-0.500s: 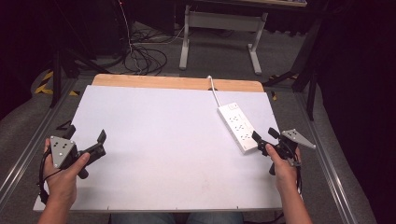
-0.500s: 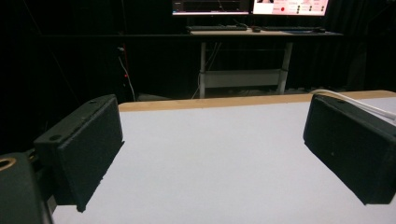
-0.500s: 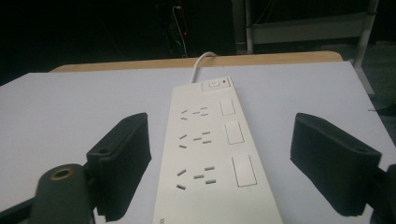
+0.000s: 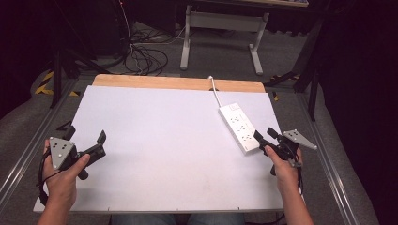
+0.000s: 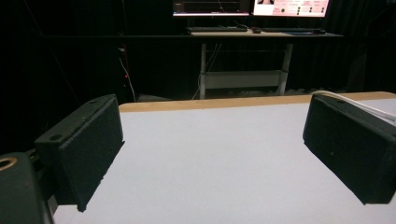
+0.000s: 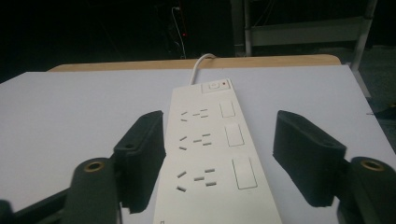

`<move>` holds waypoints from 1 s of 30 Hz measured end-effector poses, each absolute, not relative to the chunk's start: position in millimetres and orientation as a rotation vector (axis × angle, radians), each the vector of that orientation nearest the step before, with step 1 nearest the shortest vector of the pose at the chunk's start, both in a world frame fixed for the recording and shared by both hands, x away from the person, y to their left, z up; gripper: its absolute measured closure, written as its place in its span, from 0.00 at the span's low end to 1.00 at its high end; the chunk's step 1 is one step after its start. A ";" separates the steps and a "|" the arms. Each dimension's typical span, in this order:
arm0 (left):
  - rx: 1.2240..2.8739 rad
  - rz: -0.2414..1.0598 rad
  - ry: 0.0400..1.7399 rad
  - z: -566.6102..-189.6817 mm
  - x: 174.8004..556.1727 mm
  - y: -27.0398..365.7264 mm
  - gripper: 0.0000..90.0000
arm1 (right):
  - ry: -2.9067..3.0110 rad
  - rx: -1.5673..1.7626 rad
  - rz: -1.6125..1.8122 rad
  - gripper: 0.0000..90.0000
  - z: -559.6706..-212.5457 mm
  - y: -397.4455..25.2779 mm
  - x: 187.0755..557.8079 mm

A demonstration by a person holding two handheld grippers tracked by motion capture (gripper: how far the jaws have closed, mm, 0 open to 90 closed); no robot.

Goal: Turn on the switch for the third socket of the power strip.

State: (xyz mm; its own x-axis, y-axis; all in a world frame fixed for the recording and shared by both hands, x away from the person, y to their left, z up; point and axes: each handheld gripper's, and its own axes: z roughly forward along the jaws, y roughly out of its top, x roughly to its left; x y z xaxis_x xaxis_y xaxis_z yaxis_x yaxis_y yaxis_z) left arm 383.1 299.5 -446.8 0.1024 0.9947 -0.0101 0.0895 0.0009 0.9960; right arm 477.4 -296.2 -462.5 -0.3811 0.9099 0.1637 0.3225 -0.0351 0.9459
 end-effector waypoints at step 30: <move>1.322 1.070 1.195 -446.9 384.8 298.4 0.06 | 1.792 1.279 1.326 0.97 -456.4 -298.2 472.0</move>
